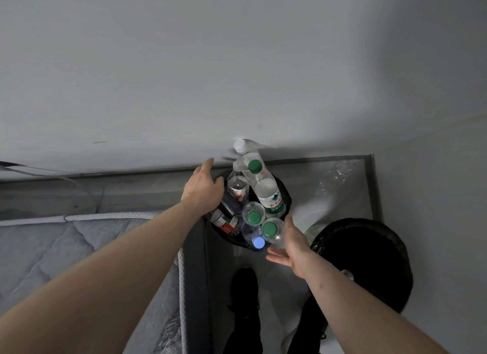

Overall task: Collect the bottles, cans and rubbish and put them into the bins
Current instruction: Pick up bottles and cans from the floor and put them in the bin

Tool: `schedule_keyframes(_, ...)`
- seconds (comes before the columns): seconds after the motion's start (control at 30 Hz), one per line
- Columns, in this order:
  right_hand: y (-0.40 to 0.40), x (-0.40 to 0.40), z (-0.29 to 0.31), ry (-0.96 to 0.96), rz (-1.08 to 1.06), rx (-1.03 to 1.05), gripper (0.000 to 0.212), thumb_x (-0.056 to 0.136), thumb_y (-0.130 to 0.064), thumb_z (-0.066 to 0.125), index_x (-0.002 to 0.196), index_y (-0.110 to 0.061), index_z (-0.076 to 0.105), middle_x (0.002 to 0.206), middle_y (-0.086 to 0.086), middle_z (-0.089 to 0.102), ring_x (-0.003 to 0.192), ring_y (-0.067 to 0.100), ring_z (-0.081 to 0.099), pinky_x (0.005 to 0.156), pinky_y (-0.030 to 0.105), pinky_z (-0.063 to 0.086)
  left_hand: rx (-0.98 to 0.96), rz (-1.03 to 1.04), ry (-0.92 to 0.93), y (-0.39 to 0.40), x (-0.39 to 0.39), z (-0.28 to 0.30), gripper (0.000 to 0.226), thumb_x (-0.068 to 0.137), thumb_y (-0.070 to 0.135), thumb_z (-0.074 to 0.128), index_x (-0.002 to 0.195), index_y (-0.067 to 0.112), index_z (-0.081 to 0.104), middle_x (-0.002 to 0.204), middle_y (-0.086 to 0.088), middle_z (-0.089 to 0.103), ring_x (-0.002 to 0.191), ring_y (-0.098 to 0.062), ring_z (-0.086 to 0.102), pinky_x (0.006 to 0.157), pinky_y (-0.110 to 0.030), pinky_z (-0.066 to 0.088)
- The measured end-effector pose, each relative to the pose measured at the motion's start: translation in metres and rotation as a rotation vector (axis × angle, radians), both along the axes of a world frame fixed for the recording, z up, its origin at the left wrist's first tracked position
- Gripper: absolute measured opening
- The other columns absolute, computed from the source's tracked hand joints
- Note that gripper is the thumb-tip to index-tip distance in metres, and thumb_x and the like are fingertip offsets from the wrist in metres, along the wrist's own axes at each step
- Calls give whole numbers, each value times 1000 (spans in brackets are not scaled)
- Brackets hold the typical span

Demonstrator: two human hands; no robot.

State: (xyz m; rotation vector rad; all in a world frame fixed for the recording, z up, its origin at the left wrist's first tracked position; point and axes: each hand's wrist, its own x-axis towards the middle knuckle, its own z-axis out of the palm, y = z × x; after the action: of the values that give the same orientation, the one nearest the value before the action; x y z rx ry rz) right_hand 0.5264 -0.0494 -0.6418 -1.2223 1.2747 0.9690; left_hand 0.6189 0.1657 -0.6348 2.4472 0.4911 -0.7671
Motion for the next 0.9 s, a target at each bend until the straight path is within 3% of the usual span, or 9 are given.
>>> schedule_keyframes(0.23, -1, -2, -4, -4, -2, -1, 62, 102, -63, 35, 146, -21, 45, 115, 7, 51, 94, 32, 72, 76, 49, 64, 24, -105, 98, -4, -2, -11, 64, 94, 22, 51, 155, 21, 35, 157, -9, 38, 139, -30, 43, 112, -39, 36)
schedule_keyframes(0.4, -2, -2, -14, -14, -10, 0, 61, 101, -65, 35, 144, -22, 47, 111, 5, 52, 94, 31, 71, 75, 49, 64, 36, -223, 339, 3, -26, -39, 66, 96, 26, 51, 158, 25, 30, 169, -4, 10, 152, -26, 23, 120, -37, 28)
schedule_keyframes(0.43, -2, -2, -16, -16, -11, -1, 61, 101, -64, 35, 143, -23, 47, 107, 4, 53, 94, 31, 71, 75, 49, 64, 47, -198, 341, 5, -29, -42, 65, 96, 27, 50, 157, 25, 31, 168, -4, 12, 152, -27, 23, 119, -37, 30)
schedule_keyframes(0.57, -2, -4, -23, -10, -39, 1, 53, 101, -64, 36, 133, -25, 49, 99, 2, 56, 95, 31, 71, 79, 49, 63, 72, -75, 317, 10, -27, -51, 60, 95, 29, 50, 152, 23, 33, 143, -14, 52, 129, -36, 51, 105, -40, 45)
schedule_keyframes(0.73, -4, -4, -32, -10, -52, -1, 43, 101, -64, 36, 115, -26, 51, 92, 2, 60, 97, 31, 71, 81, 48, 63, 58, 88, 279, 12, -14, -61, 51, 94, 25, 56, 141, 10, 44, 137, -16, 56, 125, -35, 54, 101, -37, 47)
schedule_keyframes(0.9, -2, -7, -28, -5, -83, 0, 43, 101, -64, 37, 115, -25, 51, 93, 3, 61, 98, 30, 71, 81, 47, 63, 62, 39, 245, 20, -11, -55, 45, 90, 18, 57, 135, 14, 52, 127, -10, 62, 116, -31, 59, 92, -35, 50)
